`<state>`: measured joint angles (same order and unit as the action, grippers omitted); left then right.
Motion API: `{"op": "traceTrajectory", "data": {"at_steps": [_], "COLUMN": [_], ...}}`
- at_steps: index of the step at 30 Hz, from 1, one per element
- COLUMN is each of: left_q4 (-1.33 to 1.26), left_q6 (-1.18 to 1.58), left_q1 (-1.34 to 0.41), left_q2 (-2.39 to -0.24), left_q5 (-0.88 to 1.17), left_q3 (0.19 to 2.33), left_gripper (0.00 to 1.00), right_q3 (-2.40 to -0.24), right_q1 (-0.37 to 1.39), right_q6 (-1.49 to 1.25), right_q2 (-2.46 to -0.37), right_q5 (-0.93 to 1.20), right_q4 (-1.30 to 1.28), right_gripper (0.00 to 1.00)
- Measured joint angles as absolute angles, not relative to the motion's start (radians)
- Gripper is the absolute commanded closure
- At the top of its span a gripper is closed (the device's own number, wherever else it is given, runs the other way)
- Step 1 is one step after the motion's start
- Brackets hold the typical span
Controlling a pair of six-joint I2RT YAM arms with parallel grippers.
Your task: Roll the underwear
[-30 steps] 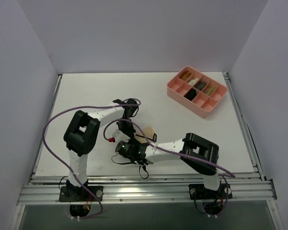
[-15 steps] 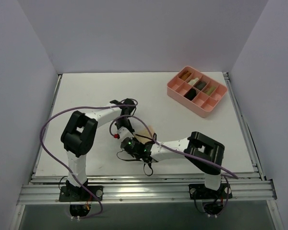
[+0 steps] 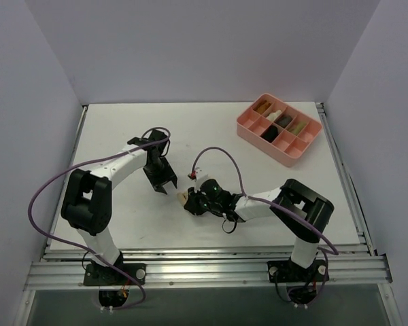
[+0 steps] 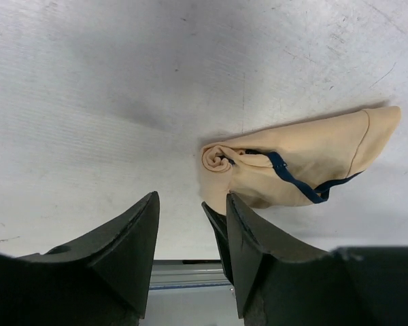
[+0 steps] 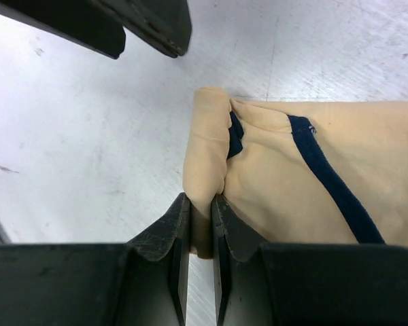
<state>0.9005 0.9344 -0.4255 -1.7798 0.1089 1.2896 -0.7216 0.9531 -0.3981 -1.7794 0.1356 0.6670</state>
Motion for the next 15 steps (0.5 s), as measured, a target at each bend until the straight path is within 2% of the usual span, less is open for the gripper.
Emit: {"op": "traceTrajectory", "data": {"at_steps": [15], "left_q4": [0.710], "left_q6": [0.931], "left_q1": [-0.458], "left_q2": [-1.691], "left_q5": [0.125], "left_q3": [1.133], "left_gripper": [0.45], "right_q3": [-0.571], "right_q1": [0.836], "right_q6": [-0.591], "right_q2": [-1.876], "right_q5": [0.380], "right_q4": [1.092], "right_gripper": [1.00]}}
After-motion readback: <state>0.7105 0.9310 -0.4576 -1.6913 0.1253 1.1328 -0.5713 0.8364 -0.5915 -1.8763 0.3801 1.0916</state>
